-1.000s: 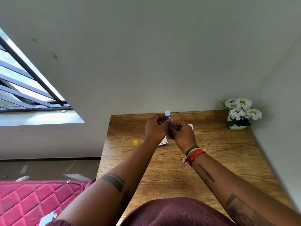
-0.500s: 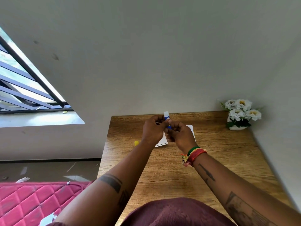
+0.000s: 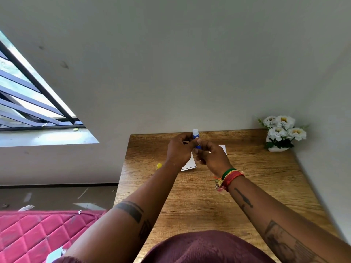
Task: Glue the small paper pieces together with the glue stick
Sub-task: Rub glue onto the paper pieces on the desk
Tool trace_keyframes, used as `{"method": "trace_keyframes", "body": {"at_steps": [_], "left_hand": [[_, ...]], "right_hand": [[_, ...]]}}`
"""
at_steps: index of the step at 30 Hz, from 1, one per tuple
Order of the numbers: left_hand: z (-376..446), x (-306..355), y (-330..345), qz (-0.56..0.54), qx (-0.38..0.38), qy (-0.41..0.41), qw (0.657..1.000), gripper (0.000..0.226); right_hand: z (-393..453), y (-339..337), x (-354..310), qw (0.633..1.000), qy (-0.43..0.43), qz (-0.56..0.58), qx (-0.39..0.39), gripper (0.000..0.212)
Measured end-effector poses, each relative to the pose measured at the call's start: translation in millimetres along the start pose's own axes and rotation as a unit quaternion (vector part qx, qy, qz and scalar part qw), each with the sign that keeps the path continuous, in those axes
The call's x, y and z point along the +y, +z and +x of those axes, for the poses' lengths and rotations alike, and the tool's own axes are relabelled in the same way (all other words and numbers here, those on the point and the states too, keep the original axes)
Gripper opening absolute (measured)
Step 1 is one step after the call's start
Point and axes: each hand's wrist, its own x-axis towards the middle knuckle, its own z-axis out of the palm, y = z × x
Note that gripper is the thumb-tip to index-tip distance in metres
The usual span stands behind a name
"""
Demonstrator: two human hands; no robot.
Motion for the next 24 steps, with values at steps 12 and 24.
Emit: {"method": "trace_keyframes", "body": {"at_steps": [12, 24], "left_hand": [[1.9, 1.0, -1.2, 0.006, -0.001, 0.000, 1.000, 0.024], [0.5, -2.0, -0.7, -0.011, -0.011, -0.019, 1.000, 0.022]], "right_hand": [[3.6, 4.5, 2.7, 1.000, 0.011, 0.018, 0.012, 0.015], [5.8, 7.0, 8.5, 1.000, 0.018, 0.006, -0.005, 0.029]]}}
